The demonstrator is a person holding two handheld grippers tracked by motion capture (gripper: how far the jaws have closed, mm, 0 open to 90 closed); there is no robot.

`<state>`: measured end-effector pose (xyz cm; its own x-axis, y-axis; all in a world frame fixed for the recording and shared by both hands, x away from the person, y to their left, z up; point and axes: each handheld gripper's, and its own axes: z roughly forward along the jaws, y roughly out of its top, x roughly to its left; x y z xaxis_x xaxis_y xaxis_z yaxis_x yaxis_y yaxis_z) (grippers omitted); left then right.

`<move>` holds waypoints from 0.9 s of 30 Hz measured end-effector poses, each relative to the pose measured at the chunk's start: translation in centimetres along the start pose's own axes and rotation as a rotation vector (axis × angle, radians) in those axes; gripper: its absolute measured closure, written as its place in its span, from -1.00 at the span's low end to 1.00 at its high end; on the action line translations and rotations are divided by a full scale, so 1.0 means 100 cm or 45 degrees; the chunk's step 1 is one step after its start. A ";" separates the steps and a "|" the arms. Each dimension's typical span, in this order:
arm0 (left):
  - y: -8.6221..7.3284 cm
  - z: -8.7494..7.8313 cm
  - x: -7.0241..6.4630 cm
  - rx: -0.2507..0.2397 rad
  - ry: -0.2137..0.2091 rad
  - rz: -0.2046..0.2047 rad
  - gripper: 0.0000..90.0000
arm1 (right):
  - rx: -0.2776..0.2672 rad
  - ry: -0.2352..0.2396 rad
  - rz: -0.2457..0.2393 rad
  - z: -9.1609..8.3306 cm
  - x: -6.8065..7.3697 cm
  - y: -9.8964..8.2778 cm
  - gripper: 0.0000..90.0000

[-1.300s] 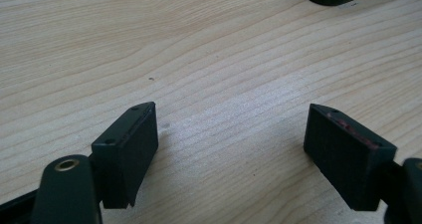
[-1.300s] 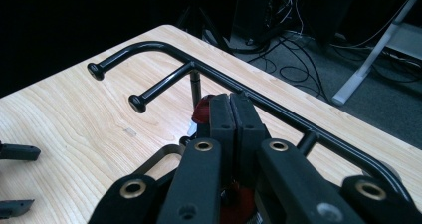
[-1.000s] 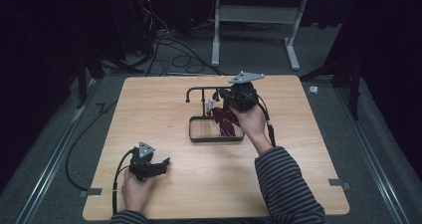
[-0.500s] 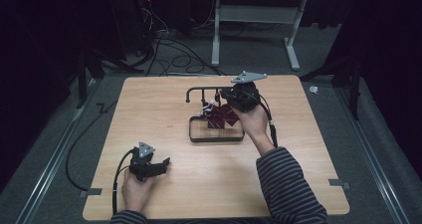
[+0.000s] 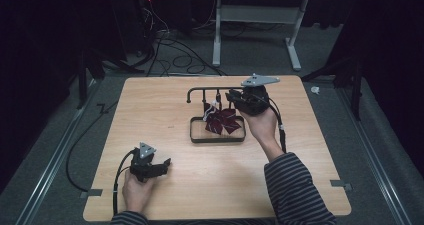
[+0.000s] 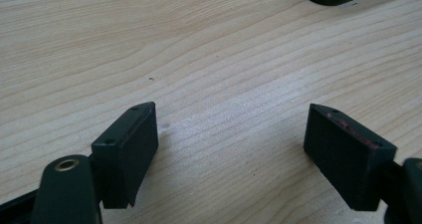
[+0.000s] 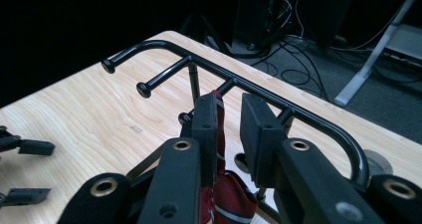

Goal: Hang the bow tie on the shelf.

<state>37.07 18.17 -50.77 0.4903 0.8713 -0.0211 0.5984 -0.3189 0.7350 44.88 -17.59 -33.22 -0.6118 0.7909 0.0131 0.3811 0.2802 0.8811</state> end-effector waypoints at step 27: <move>0.000 0.000 0.000 -0.002 0.001 -0.002 -0.51 | -0.045 -0.014 0.111 -0.045 -0.024 -0.028 0.65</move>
<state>37.07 18.15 -50.78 0.4891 0.8720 -0.0220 0.5980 -0.3168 0.7362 42.14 -22.73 -33.61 -0.5696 0.8174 0.0859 0.4081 0.1906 0.8928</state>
